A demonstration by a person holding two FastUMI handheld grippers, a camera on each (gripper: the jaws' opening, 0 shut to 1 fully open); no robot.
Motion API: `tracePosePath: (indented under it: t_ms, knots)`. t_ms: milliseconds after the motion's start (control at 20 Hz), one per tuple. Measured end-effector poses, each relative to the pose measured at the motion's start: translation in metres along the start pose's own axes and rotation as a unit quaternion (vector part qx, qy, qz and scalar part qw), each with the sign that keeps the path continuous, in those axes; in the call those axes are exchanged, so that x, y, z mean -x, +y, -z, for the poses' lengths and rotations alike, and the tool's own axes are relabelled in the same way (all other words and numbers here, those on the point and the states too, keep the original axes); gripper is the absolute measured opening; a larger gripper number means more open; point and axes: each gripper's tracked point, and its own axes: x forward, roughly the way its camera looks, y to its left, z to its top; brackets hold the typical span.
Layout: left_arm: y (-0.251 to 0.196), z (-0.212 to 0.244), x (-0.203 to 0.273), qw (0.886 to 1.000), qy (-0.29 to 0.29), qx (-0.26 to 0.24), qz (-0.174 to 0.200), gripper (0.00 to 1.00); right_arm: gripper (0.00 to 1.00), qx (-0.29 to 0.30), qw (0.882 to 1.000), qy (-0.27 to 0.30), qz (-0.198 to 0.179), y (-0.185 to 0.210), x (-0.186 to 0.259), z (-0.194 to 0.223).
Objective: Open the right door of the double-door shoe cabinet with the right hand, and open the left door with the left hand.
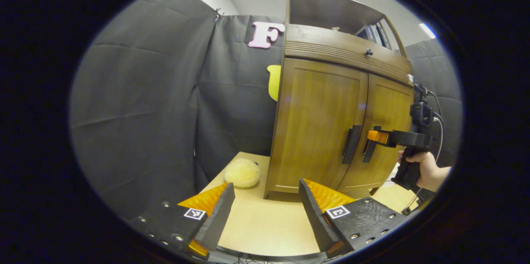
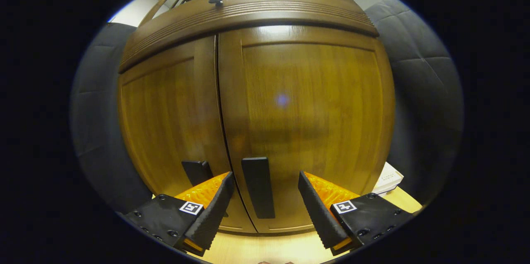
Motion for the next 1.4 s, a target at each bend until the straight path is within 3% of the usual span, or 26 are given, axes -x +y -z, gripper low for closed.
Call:
tracePosePath:
  t_ms: [50,100,250,500,550,650,700,900,1300,1350,1400]
  knots:
    - [0.000,0.002,0.001,1.000,0.005,-0.001,0.001,0.89,0.98,0.001,1.000,0.003,0.002,0.001,-0.005,0.004]
    - [0.000,0.003,0.004,1.000,0.010,-0.002,0.001,0.91,0.93,0.003,1.000,0.006,0.002,0.002,-0.009,0.006]
    - [-0.002,0.003,0.002,1.000,0.014,-0.005,0.009,0.89,0.92,0.007,1.000,0.011,-0.002,0.006,-0.019,0.012]
    - [-0.009,0.003,0.003,1.000,0.009,-0.011,0.024,0.90,0.38,0.037,0.999,0.015,-0.003,0.007,-0.021,0.016]
    - [-0.011,0.003,0.003,1.000,0.008,-0.010,0.027,0.90,0.44,0.046,0.999,0.018,-0.004,0.006,-0.021,0.016]
    - [-0.013,0.003,0.003,0.999,0.009,-0.007,0.030,0.90,0.27,0.032,0.999,0.022,-0.009,0.006,-0.022,0.017]
    - [-0.015,0.005,0.005,0.999,0.011,-0.005,0.032,0.90,0.27,0.029,0.999,0.024,-0.013,0.006,-0.021,0.017]
    - [-0.021,0.005,0.009,0.999,0.012,-0.003,0.038,0.91,0.06,0.046,0.998,0.037,-0.035,0.007,-0.020,0.019]
    - [-0.034,0.004,0.011,0.997,0.015,-0.006,0.070,0.87,0.09,0.037,0.998,0.049,-0.036,0.006,-0.008,0.021]
    - [-0.034,0.002,0.011,0.997,0.014,-0.006,0.070,0.89,0.06,0.040,0.997,0.049,-0.036,0.005,-0.005,0.021]
    - [-0.037,0.001,0.009,0.997,0.010,-0.003,0.070,0.91,0.09,0.044,0.997,0.050,-0.037,0.005,-0.001,0.022]
